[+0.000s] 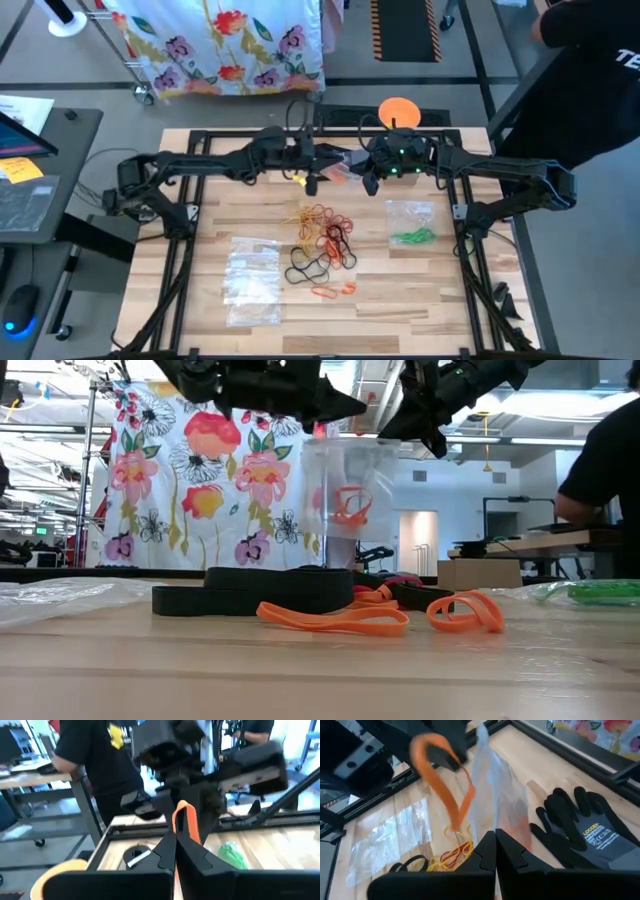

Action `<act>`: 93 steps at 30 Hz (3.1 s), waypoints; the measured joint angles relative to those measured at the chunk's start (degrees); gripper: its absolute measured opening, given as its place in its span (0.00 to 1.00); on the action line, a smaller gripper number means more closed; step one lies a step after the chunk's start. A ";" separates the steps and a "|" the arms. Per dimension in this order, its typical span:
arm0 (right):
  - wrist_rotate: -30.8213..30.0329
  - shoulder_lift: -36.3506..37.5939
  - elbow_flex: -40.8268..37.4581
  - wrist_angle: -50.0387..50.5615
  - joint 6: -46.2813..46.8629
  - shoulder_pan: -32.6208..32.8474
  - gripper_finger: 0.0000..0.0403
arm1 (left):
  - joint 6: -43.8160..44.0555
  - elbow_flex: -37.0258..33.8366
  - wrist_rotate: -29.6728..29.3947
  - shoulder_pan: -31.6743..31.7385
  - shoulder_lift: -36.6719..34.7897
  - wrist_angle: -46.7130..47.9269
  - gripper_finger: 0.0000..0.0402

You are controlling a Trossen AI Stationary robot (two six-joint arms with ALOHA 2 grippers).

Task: Sort rubber bands
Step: Put the orange rubber band into the transparent zip bag

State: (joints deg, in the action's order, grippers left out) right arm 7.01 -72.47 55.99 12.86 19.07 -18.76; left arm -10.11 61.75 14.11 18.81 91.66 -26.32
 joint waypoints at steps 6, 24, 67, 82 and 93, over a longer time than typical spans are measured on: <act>0.74 0.02 -0.02 -0.54 -0.04 0.00 0.00 | -1.66 1.30 -0.47 0.00 1.06 3.77 0.00; 0.30 0.09 -0.02 -1.18 0.13 -1.01 0.00 | -3.13 1.25 -2.71 -0.31 1.04 15.73 0.00; -30.93 -31.97 12.72 6.30 14.46 33.73 0.60 | -2.06 -36.04 4.55 -13.07 -22.32 -1.01 0.00; -38.53 -42.54 22.53 21.18 19.60 35.48 0.45 | -1.17 -36.01 5.15 -13.07 -22.32 0.09 0.00; -40.27 -39.11 22.43 22.93 19.50 36.13 0.45 | -1.20 -36.01 5.14 -13.05 -22.32 0.36 0.00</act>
State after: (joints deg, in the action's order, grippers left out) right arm -33.26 -111.58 78.42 35.79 38.57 17.37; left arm -11.31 25.74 19.25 5.76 69.34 -25.96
